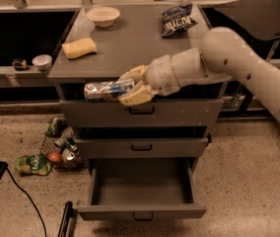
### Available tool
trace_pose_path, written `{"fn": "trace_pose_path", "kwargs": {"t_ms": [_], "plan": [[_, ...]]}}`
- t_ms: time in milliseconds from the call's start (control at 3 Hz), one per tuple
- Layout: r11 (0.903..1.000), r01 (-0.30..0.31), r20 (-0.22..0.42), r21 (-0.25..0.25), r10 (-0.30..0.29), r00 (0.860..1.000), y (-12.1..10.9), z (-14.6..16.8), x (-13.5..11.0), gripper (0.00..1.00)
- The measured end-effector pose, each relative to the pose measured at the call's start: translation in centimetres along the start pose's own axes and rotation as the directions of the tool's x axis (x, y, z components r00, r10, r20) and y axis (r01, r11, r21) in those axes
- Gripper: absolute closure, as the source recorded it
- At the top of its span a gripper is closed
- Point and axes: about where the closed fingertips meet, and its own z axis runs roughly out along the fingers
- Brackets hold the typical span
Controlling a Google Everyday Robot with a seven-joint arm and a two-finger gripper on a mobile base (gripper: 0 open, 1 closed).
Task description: Place redbull can into bottom drawer
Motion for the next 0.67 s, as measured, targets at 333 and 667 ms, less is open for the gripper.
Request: {"fn": "trace_pose_path", "kwargs": {"t_ms": [333,667], "plan": [[0.9924,-0.123,0.03,-0.006,0.123,0.992,4.5,2.0,4.1,1.0],[0.9679,-0.246,0.116,-0.052,0.25,0.961,8.6,4.9,8.3,1.0]]}}
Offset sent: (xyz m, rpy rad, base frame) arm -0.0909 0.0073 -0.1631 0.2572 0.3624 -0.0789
